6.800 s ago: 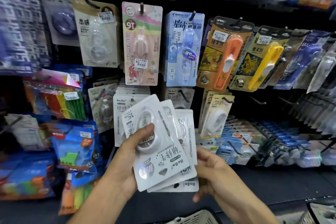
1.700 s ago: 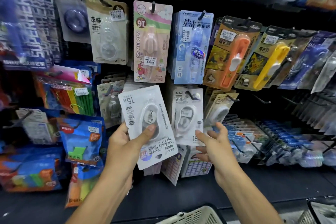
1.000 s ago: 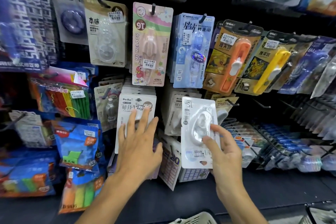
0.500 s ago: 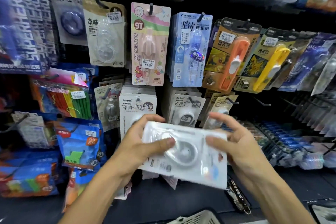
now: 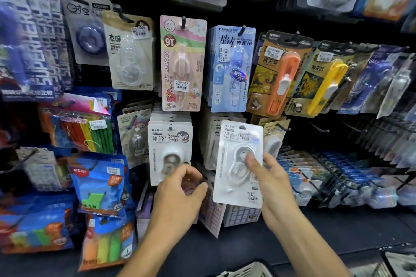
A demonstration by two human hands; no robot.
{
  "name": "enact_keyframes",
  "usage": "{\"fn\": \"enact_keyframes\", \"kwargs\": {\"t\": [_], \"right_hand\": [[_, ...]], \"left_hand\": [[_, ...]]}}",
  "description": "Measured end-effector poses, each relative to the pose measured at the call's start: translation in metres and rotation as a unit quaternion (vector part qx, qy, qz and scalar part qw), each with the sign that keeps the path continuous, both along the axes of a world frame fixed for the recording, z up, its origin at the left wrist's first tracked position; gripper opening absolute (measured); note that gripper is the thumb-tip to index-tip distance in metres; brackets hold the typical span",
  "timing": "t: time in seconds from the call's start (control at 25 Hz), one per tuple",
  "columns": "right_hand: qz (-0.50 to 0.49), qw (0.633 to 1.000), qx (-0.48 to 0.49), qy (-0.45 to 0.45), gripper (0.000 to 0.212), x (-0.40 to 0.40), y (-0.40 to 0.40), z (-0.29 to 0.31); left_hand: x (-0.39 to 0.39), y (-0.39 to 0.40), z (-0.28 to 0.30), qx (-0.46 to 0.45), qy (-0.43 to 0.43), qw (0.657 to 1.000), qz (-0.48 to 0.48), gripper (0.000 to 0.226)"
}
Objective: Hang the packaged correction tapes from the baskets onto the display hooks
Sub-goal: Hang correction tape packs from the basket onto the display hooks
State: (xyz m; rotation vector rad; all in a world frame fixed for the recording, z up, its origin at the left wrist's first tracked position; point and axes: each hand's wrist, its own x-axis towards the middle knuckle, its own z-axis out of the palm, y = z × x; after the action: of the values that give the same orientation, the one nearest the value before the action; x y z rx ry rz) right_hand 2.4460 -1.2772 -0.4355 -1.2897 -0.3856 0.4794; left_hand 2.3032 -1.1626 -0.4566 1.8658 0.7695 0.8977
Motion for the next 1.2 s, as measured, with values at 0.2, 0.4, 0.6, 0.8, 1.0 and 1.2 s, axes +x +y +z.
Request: {"fn": "enact_keyframes", "kwargs": {"t": [0.2,0.4,0.6,0.8,1.0,1.2], "right_hand": [[0.006,0.989,-0.069,-0.128,0.013,0.009,0.0,0.008],[-0.093,0.982,-0.086,-0.142,0.022,0.009,0.001,-0.001],[-0.08,0.952,-0.193,-0.225,0.01,0.025,0.011,-0.004],[-0.106,0.861,-0.286,-0.407,0.038,0.034,0.045,0.013],[-0.066,0.832,-0.363,-0.415,0.037,0.043,0.078,0.032],[-0.076,0.799,-0.428,-0.417,0.02,0.05,0.097,0.051]], "left_hand": [[-0.004,0.019,-0.003,0.233,0.156,0.958,0.055,0.053],[-0.003,0.027,-0.011,0.282,0.236,0.929,0.042,0.068],[-0.001,0.031,-0.016,0.284,0.251,0.925,0.025,0.072],[0.0,0.034,-0.021,0.301,0.262,0.917,0.018,0.072],[-0.001,0.035,-0.023,0.301,0.258,0.918,0.015,0.074],[0.0,0.034,-0.022,0.303,0.261,0.916,0.013,0.074]]}}
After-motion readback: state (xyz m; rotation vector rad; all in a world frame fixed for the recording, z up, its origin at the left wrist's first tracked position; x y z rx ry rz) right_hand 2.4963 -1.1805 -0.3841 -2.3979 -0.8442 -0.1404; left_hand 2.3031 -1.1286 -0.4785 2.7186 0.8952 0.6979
